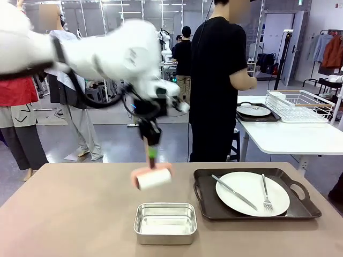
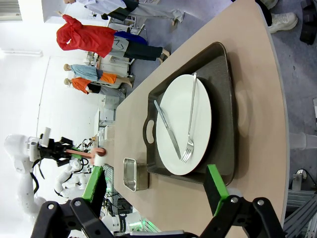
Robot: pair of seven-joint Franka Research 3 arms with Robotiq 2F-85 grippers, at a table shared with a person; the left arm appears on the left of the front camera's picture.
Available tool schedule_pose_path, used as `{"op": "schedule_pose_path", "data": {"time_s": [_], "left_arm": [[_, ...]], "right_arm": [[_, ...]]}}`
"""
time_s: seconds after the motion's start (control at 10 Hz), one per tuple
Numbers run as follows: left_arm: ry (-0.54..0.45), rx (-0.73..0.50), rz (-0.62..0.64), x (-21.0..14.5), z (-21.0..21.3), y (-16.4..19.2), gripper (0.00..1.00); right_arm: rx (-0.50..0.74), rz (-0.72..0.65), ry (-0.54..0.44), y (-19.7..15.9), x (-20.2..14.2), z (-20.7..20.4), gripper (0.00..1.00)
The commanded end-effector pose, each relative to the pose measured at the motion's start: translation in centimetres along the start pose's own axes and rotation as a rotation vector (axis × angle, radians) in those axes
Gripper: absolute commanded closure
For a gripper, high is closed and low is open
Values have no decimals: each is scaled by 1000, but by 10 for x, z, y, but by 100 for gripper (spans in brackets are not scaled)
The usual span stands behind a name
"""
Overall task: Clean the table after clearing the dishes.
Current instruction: When the left (or right) Handle tray is removed, use the left hand (or right hand) to clean the left (or right) side of the table with the Lint Roller.
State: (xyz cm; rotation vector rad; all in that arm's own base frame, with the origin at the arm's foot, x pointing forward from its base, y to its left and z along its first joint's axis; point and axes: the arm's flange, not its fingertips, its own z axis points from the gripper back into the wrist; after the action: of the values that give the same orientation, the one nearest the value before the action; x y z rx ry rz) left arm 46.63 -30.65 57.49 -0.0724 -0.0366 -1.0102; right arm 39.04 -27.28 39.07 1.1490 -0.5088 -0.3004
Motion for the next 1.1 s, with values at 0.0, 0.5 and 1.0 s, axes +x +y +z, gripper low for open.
{"op": "schedule_pose_path", "data": {"time_s": [0.0, 0.5, 1.0], "left_arm": [[-112, 32, 652, -74, -21, 39, 82], [-117, -6, 675, -115, -34, 90, 82], [-117, -6, 675, -115, -34, 90, 82]], "right_arm": [[9, 4, -2, 2, -3, 1, 0], [9, 4, -2, 2, -3, 1, 0], [9, 4, -2, 2, -3, 1, 0]]}}
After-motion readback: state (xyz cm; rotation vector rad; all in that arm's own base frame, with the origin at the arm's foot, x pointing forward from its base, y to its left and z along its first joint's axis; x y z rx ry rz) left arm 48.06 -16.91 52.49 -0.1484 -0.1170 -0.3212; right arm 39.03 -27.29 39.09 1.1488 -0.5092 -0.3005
